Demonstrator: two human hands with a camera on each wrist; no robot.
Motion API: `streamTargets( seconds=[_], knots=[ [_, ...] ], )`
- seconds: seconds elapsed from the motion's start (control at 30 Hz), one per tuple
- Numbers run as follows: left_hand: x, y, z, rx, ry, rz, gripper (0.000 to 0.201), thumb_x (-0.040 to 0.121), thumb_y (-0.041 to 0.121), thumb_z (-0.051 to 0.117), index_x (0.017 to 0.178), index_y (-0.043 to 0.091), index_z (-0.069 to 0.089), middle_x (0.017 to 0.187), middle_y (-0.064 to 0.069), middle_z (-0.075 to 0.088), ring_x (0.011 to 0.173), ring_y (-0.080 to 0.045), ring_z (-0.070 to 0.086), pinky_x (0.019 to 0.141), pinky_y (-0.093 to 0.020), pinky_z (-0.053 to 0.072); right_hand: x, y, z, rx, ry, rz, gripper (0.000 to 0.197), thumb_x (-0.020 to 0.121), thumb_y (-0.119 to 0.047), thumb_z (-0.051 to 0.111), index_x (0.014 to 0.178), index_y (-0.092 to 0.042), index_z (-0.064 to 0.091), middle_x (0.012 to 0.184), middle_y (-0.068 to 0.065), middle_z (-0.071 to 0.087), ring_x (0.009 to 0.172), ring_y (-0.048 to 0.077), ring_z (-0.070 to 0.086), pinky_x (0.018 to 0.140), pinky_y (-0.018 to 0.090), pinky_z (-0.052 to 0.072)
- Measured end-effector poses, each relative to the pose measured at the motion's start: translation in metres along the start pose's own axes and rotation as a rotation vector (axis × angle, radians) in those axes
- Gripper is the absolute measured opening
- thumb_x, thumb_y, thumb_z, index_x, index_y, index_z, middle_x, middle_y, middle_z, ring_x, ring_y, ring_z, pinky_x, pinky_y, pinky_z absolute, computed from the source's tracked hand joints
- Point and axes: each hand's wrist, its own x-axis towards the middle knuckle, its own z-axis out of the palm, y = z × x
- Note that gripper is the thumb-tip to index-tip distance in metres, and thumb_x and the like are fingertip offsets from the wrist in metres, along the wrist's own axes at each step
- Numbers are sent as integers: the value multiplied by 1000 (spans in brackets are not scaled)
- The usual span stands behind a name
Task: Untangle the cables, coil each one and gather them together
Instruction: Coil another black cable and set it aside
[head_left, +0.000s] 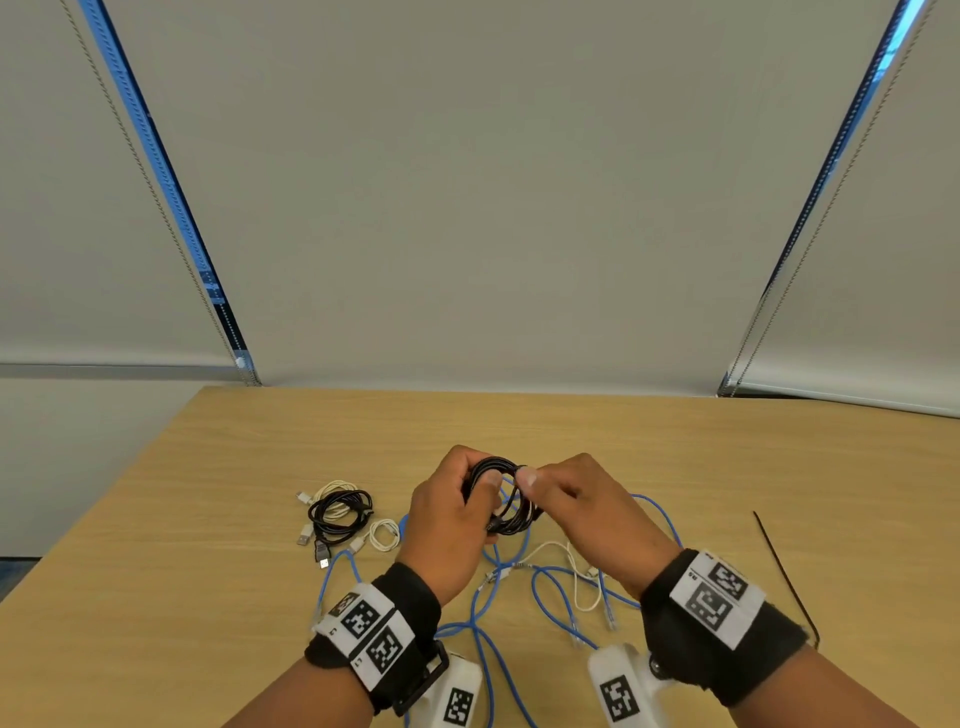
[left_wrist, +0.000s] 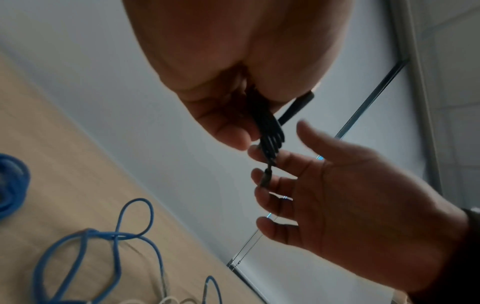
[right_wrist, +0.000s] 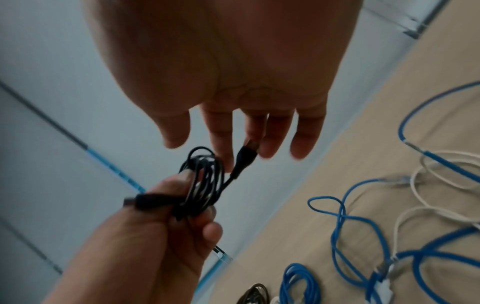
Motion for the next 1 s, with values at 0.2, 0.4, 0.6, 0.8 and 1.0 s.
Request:
streamTargets(
  seconds=[0.2, 0.4, 0.6, 0.8, 1.0],
  knots=[
    [-1, -3, 2, -45, -56, -69, 13, 93, 15, 68, 87, 17, 57, 85, -13, 69, 69, -22, 68, 59, -35, 59, -1, 1, 3, -262, -160, 134, 54, 78, -66, 68, 126, -41, 60, 150, -5, 33, 140, 15, 34, 112, 36, 35],
    [0, -5, 3, -137, -22, -141, 14, 93, 11, 69, 91, 11, 55, 86, -15, 72, 78, -23, 76, 64, -35, 62, 0, 12, 11, -428, 21, 49, 66, 83, -43, 69, 143, -36, 41, 153, -4, 24, 136, 23, 40, 105, 35, 43],
    [2, -3, 0, -183, -4, -199, 18, 95, 8, 66, 102, 17, 53, 104, -18, 67, 83, -22, 76, 67, -43, 64, 1, 16, 13, -556, 20, 41, 26, 95, -50, 53, 89, -25, 56, 80, -9, 61, 76, 16, 61, 64, 33, 48],
    [4, -8, -13, -179, -61, -257, 40, 99, 2, 54, 118, 37, 59, 99, -14, 70, 88, -18, 75, 70, -42, 64, 2, 16, -7, -56, -144, 179, 25, 99, -25, 54, 83, -10, 64, 86, 0, 77, 77, 13, 74, 68, 29, 56],
    [5, -13, -17, 270, -352, -39, 57, 95, 14, 62, 136, 52, 49, 122, 12, 63, 104, -5, 63, 97, -30, 52, 2, 10, -15, 353, -84, 189, 12, 97, -12, 60, 86, -8, 60, 105, 3, 77, 93, 24, 76, 75, 36, 59]
  ],
)
